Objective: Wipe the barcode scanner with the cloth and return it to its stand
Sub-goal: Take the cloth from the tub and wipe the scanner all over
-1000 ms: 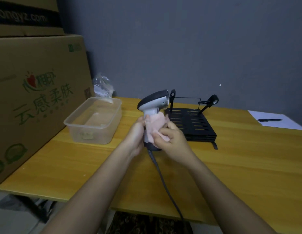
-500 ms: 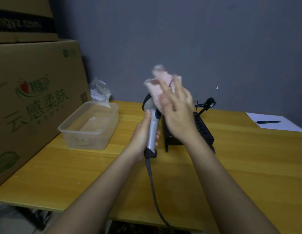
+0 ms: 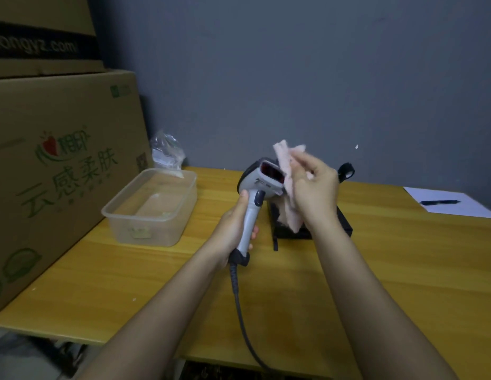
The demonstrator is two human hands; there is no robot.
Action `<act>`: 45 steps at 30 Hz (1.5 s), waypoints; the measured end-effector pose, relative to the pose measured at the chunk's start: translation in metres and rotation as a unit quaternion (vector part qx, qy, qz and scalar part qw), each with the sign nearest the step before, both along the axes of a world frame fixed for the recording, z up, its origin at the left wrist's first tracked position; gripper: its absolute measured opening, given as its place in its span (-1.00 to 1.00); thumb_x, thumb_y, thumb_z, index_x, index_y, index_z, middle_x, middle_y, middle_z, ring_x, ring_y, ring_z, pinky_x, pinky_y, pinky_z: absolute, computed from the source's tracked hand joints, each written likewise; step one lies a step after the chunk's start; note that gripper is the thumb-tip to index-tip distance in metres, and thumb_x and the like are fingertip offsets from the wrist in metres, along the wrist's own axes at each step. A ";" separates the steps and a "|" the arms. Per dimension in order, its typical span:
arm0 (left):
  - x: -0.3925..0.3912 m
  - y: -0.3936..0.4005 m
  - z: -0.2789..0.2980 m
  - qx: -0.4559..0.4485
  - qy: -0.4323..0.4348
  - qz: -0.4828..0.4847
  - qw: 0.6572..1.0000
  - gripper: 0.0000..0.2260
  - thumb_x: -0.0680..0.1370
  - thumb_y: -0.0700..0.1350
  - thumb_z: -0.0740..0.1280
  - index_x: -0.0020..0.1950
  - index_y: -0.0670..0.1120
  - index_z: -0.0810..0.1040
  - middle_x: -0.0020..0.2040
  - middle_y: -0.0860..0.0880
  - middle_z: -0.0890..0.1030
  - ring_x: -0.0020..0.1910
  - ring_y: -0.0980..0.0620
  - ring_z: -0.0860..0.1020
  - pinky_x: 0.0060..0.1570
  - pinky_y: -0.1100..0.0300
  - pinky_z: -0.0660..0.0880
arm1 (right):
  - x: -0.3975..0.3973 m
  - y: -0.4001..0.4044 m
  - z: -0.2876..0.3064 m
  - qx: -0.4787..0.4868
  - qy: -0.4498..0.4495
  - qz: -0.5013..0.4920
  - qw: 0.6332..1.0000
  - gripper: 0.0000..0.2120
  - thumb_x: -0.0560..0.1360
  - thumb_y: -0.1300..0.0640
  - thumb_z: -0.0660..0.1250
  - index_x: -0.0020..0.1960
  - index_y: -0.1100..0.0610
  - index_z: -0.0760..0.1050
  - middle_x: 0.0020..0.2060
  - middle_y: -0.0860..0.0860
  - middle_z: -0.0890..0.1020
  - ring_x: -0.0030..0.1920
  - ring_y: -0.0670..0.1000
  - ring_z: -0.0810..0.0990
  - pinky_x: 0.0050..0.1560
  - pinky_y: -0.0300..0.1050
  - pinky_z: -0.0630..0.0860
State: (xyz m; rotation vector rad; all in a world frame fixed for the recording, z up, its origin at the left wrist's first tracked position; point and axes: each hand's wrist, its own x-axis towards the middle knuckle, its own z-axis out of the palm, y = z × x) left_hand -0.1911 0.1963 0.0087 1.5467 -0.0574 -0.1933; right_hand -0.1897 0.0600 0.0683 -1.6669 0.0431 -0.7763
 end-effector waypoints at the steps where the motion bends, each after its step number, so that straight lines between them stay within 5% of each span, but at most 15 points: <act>1: 0.000 -0.002 0.001 -0.010 0.004 0.006 1.000 -0.48 0.56 0.32 0.01 -0.02 -0.08 0.51 -0.39 -0.02 0.48 -0.48 0.10 0.45 -0.54 0.26 0.39 | -0.004 0.001 0.002 -0.039 -0.046 -0.074 0.995 -0.77 0.55 0.23 0.26 0.12 0.07 0.62 0.05 -0.06 0.60 0.09 -0.07 0.54 -0.10 -0.59 0.35; 4: 0.002 -0.007 0.006 -0.006 0.006 0.012 1.000 -0.48 0.57 0.32 -0.01 -0.02 -0.08 0.50 -0.38 -0.03 0.49 -0.46 0.09 0.46 -0.50 0.24 0.41 | -0.009 0.007 0.006 -0.230 -0.165 -0.132 0.950 -0.80 0.53 0.14 0.30 0.11 0.02 0.62 0.14 0.07 0.57 0.10 0.03 0.44 0.04 -0.46 0.30; 7: 0.000 -0.012 0.008 0.001 0.005 0.004 1.000 -0.49 0.56 0.32 0.00 0.01 -0.07 0.50 -0.37 -0.02 0.49 -0.46 0.09 0.46 -0.50 0.25 0.40 | -0.001 0.012 -0.005 -0.401 -0.153 -0.087 0.899 -0.72 0.55 -0.02 0.25 0.16 0.05 0.60 0.13 0.07 0.61 0.06 0.15 0.48 0.00 0.02 0.48; 13: 0.003 0.002 0.010 -0.003 0.018 0.013 1.000 -0.48 0.55 0.34 0.01 0.05 -0.06 0.49 -0.37 -0.03 0.48 -0.46 0.09 0.45 -0.52 0.26 0.40 | 0.008 -0.038 -0.017 -0.532 -0.191 -0.127 0.815 -0.81 0.52 0.12 0.31 0.06 0.15 0.62 -0.01 0.08 0.66 -0.08 0.17 0.49 -0.17 0.06 0.53; 17: 0.004 -0.001 0.010 0.034 0.006 0.026 0.999 -0.38 0.55 0.35 -0.03 0.20 -0.11 0.51 -0.34 -0.05 0.50 -0.42 0.05 0.46 -0.50 0.24 0.41 | -0.010 -0.026 -0.002 -0.400 -0.136 -0.143 0.895 -0.81 0.51 0.07 0.29 -0.09 0.12 0.65 -0.12 0.04 0.64 -0.13 0.12 0.45 -0.20 -0.18 0.29; 22: -0.001 -0.010 0.011 0.073 -0.039 0.044 0.996 -0.49 0.58 0.30 -0.05 0.16 -0.02 0.47 -0.29 -0.08 0.52 -0.36 0.03 0.50 -0.46 0.22 0.45 | -0.009 0.002 -0.006 -0.332 -0.102 -0.035 0.937 -0.80 0.54 0.04 0.29 0.07 0.02 0.65 -0.14 -0.08 0.53 -0.04 0.03 0.45 -0.18 -0.42 0.28; 25: -0.003 -0.005 0.012 0.062 -0.051 0.054 0.995 -0.54 0.58 0.30 -0.02 0.09 -0.01 0.48 -0.32 -0.08 0.51 -0.38 0.04 0.48 -0.46 0.21 0.44 | -0.005 -0.011 -0.007 -0.418 -0.106 -0.107 0.896 -0.86 0.49 0.12 0.36 0.00 0.06 0.65 -0.17 0.00 0.59 -0.12 0.14 0.50 -0.26 -0.17 0.39; 27: 0.001 -0.001 0.011 0.056 -0.058 0.062 0.995 -0.54 0.57 0.30 0.01 0.04 -0.01 0.51 -0.34 -0.08 0.50 -0.38 0.02 0.49 -0.47 0.21 0.44 | -0.005 -0.015 -0.011 -0.536 -0.103 -0.166 0.821 -0.89 0.41 0.22 0.41 -0.07 0.13 0.63 -0.20 0.10 0.61 -0.19 0.20 0.51 -0.29 -0.06 0.40; 30: 0.002 0.002 0.009 0.064 -0.060 0.070 0.994 -0.55 0.57 0.30 -0.01 -0.04 0.01 0.50 -0.33 -0.09 0.51 -0.37 0.01 0.49 -0.46 0.20 0.45 | -0.009 -0.021 -0.003 -0.618 -0.006 -0.179 0.765 -0.86 0.44 0.19 0.32 -0.03 0.14 0.61 -0.12 0.12 0.59 -0.09 0.22 0.49 -0.25 -0.05 0.28; 31: 0.003 0.002 0.009 0.060 -0.058 0.077 0.994 -0.55 0.57 0.31 -0.02 -0.05 0.02 0.50 -0.33 -0.09 0.51 -0.38 0.01 0.49 -0.46 0.20 0.45 | -0.011 -0.026 0.002 -0.599 0.014 -0.184 0.779 -0.82 0.49 0.15 0.26 0.00 0.13 0.61 -0.08 0.11 0.59 -0.05 0.22 0.47 -0.22 -0.05 0.27; 34: 0.005 -0.002 0.009 0.075 -0.067 0.085 0.991 -0.51 0.57 0.31 -0.04 -0.04 0.01 0.52 -0.35 -0.08 0.51 -0.40 0.01 0.49 -0.48 0.21 0.44 | -0.020 -0.022 0.010 -0.415 -0.059 -0.146 0.896 -0.82 0.51 0.07 0.29 -0.01 0.07 0.65 -0.12 0.03 0.59 -0.07 0.12 0.46 -0.22 -0.11 0.29; 40: -0.002 -0.010 0.009 0.111 -0.083 0.068 0.988 -0.47 0.59 0.28 -0.07 0.01 -0.08 0.51 -0.35 -0.09 0.52 -0.41 0.01 0.49 -0.49 0.22 0.45 | -0.002 -0.004 0.001 -0.199 -0.053 0.030 0.978 -0.87 0.49 0.04 0.36 -0.02 -0.03 0.66 -0.18 -0.07 0.54 0.00 0.06 0.54 -0.06 -0.03 0.51; 42: -0.002 -0.008 0.011 0.125 -0.097 0.067 0.985 -0.42 0.59 0.27 -0.07 0.03 -0.16 0.51 -0.37 -0.09 0.51 -0.44 0.01 0.48 -0.51 0.23 0.43 | 0.002 -0.005 -0.006 -0.286 -0.064 -0.052 0.955 -0.86 0.50 0.03 0.35 -0.02 -0.01 0.67 -0.19 -0.02 0.56 -0.04 0.09 0.52 -0.18 -0.08 0.44; 45: -0.001 -0.009 0.013 0.121 -0.106 0.078 0.984 -0.41 0.59 0.27 -0.04 0.00 -0.20 0.52 -0.39 -0.09 0.51 -0.45 0.01 0.49 -0.46 0.17 0.48 | 0.003 -0.004 -0.015 -0.457 -0.075 -0.203 0.862 -0.90 0.46 0.13 0.37 -0.09 0.10 0.65 -0.22 0.08 0.61 -0.18 0.20 0.52 -0.26 -0.09 0.31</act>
